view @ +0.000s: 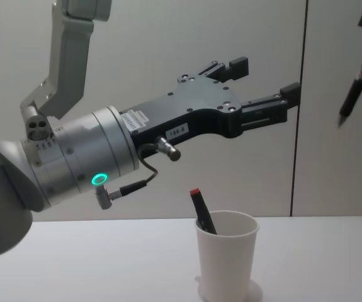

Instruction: Place the pen into the pen holder.

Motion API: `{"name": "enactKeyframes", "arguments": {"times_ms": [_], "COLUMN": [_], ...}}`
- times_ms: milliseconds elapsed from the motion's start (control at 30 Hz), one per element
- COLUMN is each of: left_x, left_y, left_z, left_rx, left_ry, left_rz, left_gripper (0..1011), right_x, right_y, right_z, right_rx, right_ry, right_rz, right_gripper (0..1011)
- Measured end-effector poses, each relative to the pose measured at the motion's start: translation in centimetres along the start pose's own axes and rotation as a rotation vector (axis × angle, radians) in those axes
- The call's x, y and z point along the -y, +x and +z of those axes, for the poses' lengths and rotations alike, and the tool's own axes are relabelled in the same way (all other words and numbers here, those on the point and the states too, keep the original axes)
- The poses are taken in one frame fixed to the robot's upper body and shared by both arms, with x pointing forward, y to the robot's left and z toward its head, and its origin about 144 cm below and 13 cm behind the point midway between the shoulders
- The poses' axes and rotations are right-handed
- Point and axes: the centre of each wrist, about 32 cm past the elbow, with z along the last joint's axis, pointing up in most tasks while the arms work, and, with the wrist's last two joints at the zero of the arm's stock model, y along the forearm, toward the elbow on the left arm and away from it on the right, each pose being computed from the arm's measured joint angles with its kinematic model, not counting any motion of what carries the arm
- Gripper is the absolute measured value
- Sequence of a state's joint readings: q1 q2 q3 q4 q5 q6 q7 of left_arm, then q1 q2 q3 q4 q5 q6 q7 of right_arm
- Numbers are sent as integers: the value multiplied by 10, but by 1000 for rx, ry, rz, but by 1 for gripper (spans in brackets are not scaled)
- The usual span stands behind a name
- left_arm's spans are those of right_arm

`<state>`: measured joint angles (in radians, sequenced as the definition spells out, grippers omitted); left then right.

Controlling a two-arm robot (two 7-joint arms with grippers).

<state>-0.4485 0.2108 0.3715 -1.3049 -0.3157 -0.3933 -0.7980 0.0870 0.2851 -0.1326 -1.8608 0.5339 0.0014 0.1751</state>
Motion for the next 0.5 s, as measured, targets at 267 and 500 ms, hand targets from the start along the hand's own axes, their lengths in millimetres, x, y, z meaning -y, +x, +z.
{"name": "enactKeyframes", "arguments": {"times_ms": [267,500], "left_x": [0,0], "left_y": [0,0], "left_z": [0,0], "left_rx": [0,0], "left_ry": [0,0], "left_rz": [0,0], "left_gripper": [1003,1003], "right_x": [2,3], "right_y": [13,23], "right_z": [-12,-28], "right_rx": [46,69], "right_ry": [6,13], "right_rz": [31,94], "right_gripper": [131,131]}}
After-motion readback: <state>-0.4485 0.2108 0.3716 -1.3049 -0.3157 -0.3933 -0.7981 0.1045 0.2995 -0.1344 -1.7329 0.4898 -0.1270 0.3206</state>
